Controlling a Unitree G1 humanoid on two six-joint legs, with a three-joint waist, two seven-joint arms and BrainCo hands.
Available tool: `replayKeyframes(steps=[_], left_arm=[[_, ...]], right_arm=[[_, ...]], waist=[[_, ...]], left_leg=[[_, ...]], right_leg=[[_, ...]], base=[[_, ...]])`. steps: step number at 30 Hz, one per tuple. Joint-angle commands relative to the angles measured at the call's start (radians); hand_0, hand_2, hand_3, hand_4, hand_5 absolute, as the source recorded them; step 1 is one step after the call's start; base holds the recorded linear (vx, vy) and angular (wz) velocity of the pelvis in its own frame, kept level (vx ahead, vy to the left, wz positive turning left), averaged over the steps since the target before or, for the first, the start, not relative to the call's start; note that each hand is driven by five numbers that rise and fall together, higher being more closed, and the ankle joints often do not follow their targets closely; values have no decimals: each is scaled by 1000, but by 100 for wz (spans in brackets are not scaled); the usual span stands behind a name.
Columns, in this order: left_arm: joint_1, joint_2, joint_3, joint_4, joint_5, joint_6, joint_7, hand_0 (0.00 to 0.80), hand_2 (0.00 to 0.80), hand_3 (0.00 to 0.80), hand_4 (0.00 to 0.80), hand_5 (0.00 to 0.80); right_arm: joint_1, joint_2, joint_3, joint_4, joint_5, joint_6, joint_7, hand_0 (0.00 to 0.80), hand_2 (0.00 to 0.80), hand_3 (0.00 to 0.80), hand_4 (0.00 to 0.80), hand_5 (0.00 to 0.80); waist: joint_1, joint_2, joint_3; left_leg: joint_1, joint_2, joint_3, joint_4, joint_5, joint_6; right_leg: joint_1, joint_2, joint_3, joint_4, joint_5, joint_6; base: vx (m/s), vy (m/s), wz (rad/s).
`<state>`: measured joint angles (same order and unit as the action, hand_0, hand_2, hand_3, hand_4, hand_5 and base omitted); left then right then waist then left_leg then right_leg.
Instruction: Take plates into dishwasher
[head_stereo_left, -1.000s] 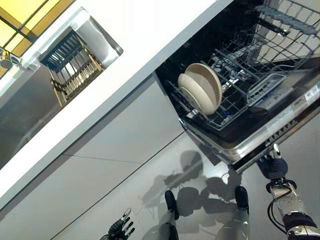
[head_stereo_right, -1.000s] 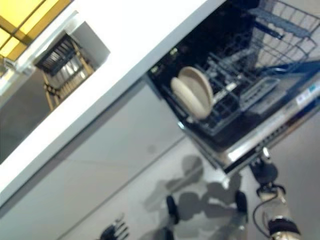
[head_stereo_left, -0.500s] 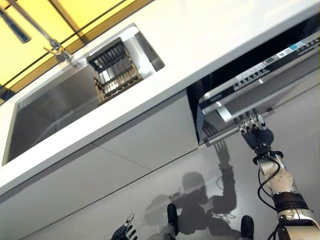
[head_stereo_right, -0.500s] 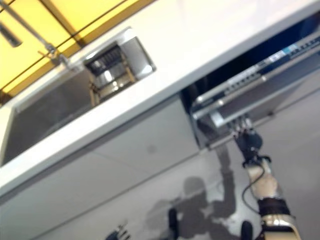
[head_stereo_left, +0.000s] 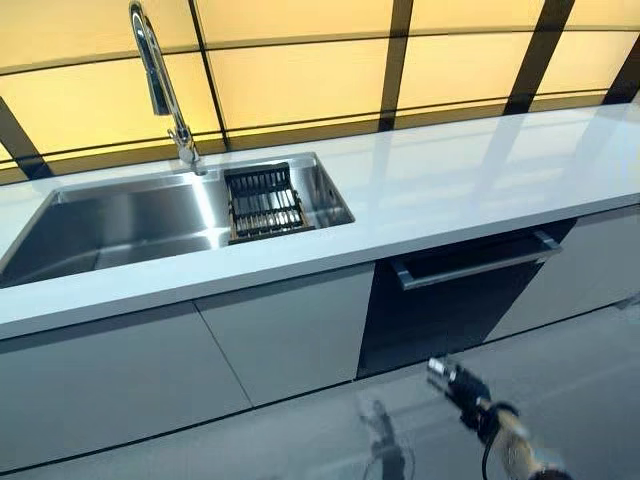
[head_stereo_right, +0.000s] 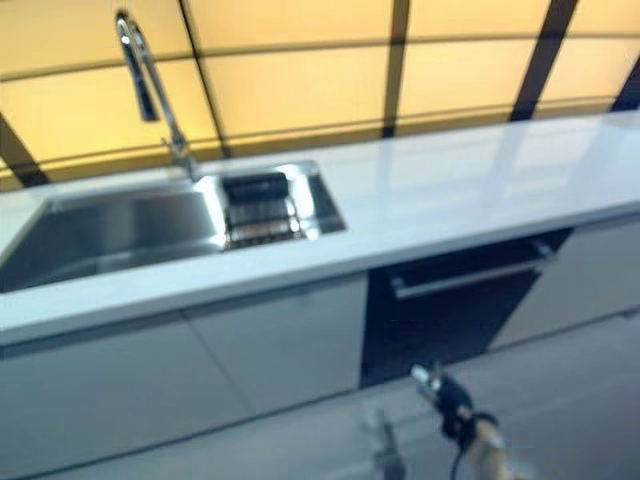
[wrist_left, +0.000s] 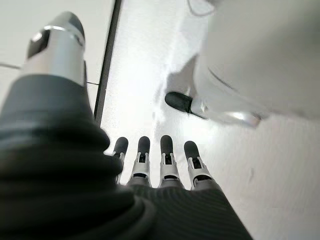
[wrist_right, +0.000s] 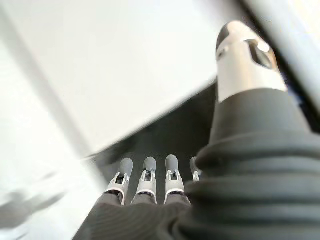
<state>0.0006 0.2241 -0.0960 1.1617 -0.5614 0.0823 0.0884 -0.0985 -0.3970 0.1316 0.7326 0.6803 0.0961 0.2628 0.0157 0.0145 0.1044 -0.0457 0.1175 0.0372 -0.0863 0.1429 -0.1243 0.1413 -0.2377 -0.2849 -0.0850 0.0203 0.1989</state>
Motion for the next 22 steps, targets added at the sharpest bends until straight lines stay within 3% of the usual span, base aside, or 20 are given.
replayKeyframes(steps=[1,10,22], left_arm=[[-82,9,-3,83,71,25,47,0,0,0,0,0],[-115,-55,-43,140,129,33,81,0,0,0,0,0],[-103,-68,-75,150,144,48,48,0,0,0,0,0]], right_arm=[[-15,75,56,37,-80,0,14,0,0,0,0,0],[2,217,164,272,-130,42,-6,0,0,0,0,0],[-6,227,228,299,-227,58,19,0,0,0,0,0]], waist=[[35,-21,-19],[67,-21,-53],[95,-41,-63]], left_leg=[[65,26,23,-1,-23,10],[94,26,-9,-1,-22,21],[112,23,-34,-1,-30,31]], right_leg=[[-42,30,17,6,71,-79],[9,54,1,21,43,-98],[27,60,-4,51,12,-101]], base=[[54,14,1],[60,62,14],[60,28,11]])
